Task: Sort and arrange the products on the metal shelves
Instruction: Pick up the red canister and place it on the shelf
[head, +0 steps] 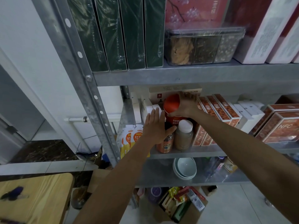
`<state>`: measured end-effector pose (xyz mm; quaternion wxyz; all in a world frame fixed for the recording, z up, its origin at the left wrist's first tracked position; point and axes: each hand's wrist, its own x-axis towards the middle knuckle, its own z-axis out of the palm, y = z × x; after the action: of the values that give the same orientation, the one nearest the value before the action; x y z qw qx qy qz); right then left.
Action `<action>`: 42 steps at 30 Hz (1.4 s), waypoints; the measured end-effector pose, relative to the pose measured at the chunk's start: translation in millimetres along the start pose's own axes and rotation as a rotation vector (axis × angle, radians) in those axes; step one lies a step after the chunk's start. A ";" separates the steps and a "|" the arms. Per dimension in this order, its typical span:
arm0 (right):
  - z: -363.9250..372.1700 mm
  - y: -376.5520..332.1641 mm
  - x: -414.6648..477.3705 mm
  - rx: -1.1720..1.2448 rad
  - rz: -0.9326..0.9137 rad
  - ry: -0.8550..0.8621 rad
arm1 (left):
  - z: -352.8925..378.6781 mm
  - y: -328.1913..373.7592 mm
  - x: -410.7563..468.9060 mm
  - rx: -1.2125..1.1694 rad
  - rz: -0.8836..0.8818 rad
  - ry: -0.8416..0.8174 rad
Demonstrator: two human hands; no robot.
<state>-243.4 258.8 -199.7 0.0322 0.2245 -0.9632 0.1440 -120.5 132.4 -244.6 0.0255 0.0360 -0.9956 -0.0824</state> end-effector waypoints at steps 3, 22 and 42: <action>-5.1 4.2 -13.9 0.200 -0.071 0.088 | 1.1 0.4 0.6 0.000 0.007 0.002; -20.7 8.7 -145.5 0.273 -0.400 0.808 | 2.6 3.1 -2.4 0.004 0.053 0.116; -114.3 76.9 -284.7 1.347 0.237 0.387 | -36.1 166.5 -135.3 -2.219 -0.122 -0.459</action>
<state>-22.3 478.5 -146.6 0.0410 0.0595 -0.6597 0.7481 5.0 300.6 -187.5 -0.1436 0.0262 -0.3504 -0.9252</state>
